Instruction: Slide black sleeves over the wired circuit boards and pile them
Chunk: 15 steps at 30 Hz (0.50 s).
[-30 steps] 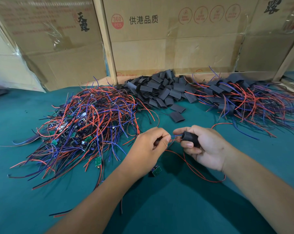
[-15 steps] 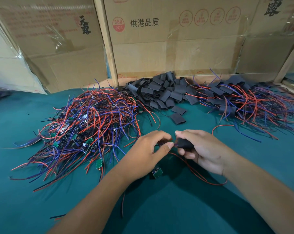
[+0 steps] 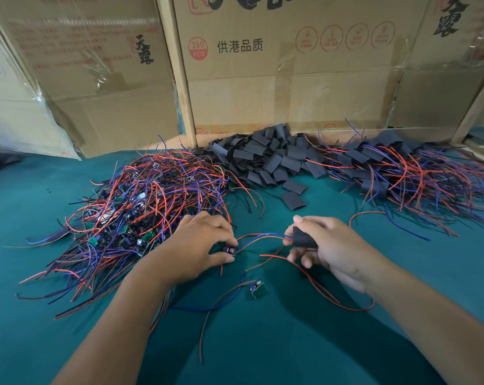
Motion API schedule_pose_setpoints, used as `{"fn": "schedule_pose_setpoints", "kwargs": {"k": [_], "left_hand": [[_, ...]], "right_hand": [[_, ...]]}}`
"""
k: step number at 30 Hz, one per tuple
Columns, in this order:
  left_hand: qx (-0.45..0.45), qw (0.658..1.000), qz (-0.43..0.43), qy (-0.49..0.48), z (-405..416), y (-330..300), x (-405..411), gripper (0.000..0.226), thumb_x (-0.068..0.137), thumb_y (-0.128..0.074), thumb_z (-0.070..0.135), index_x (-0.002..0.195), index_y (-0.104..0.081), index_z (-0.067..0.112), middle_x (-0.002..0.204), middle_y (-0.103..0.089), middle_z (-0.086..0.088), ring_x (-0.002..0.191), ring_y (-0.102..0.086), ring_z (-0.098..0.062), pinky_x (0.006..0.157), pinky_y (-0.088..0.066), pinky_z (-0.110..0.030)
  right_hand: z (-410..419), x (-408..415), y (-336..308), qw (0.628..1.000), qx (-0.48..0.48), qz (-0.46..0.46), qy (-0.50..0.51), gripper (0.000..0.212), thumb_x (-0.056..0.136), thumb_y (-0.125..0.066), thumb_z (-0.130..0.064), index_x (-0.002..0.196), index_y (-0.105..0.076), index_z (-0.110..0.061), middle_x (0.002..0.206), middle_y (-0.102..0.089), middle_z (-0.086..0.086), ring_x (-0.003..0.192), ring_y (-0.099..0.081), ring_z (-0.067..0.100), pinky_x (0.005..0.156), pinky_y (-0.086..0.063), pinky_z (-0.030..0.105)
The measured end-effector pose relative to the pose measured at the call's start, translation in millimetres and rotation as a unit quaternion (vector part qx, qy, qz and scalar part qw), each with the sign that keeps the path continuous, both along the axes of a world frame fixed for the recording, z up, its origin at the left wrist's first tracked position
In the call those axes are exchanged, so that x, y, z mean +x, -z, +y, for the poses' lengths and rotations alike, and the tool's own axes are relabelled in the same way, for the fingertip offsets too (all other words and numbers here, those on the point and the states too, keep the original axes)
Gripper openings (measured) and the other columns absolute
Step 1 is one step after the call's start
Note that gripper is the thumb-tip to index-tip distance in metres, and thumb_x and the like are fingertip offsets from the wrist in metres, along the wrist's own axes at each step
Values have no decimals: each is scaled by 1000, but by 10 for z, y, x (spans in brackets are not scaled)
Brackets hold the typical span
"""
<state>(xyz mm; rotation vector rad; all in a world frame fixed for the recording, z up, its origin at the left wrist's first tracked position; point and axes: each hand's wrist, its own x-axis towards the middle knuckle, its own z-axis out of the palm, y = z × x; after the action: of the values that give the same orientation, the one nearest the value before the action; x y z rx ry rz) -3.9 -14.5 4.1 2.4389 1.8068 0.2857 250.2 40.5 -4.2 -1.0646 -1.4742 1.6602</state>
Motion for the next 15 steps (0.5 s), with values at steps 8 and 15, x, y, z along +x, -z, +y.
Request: {"fn": "schedule_pose_setpoints", "kwargs": {"k": [8, 15], "left_hand": [[115, 992, -21, 46, 6, -9, 121, 23, 89, -69, 42, 108, -71, 31, 110, -63, 17, 98, -45, -12, 80, -21, -29], [130, 989, -36, 53, -37, -53, 204, 21, 87, -75, 36, 104, -74, 25, 103, -66, 14, 94, -51, -16, 82, -30, -33]], "right_hand": [[18, 74, -75, 1000, -9, -23, -12, 19, 97, -35, -4, 93, -54, -6, 81, -65, 18, 58, -56, 26, 48, -36, 29], [54, 204, -121, 991, 102, -75, -33, 7, 94, -60, -5, 87, -62, -5, 65, -63, 0, 60, -53, 17, 56, -45, 24]]}}
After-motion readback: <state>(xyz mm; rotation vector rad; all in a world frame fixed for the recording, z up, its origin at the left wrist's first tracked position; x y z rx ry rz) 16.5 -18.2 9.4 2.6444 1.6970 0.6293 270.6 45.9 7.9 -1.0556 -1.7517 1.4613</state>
